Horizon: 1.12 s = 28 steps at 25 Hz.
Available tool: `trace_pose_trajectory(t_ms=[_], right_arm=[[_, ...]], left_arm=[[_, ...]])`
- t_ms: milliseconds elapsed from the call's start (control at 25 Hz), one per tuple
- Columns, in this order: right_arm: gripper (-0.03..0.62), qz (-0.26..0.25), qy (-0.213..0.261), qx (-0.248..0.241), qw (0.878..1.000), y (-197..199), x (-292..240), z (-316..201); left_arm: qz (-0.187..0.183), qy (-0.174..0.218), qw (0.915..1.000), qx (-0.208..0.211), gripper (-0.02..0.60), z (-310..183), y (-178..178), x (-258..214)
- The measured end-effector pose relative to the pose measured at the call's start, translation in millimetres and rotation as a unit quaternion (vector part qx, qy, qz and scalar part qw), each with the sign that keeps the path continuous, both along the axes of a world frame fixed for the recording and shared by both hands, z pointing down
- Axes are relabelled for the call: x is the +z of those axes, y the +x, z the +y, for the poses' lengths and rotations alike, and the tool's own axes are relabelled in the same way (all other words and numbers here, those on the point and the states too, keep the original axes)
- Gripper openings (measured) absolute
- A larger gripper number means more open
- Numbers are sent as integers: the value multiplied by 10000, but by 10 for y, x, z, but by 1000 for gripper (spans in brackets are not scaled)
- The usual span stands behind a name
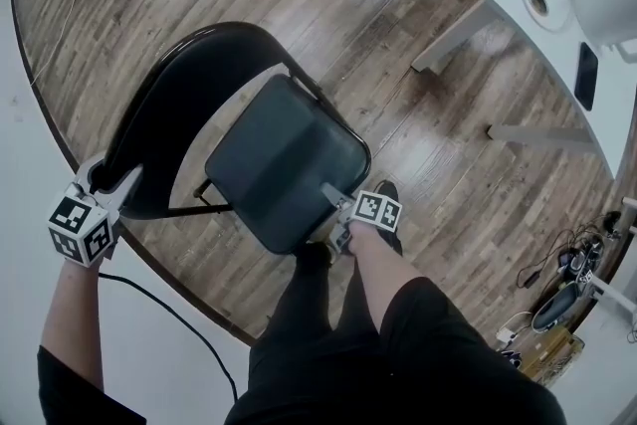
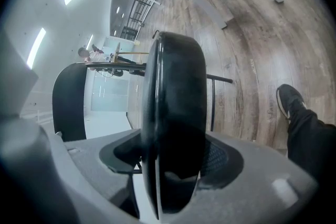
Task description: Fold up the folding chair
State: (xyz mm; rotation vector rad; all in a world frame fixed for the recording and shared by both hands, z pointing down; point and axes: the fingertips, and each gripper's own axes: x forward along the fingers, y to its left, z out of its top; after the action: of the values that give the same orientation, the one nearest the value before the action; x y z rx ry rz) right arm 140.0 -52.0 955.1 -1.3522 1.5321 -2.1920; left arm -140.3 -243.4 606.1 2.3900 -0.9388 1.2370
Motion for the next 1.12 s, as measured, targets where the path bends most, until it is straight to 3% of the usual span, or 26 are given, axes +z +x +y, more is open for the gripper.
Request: trace_pose_trajectory(t_ms=[1120], right_arm=[[281,99,-128,0,9999,-5,-217,-27]], left_arm=[[178,57,9998,-43,158,295,229,-175]])
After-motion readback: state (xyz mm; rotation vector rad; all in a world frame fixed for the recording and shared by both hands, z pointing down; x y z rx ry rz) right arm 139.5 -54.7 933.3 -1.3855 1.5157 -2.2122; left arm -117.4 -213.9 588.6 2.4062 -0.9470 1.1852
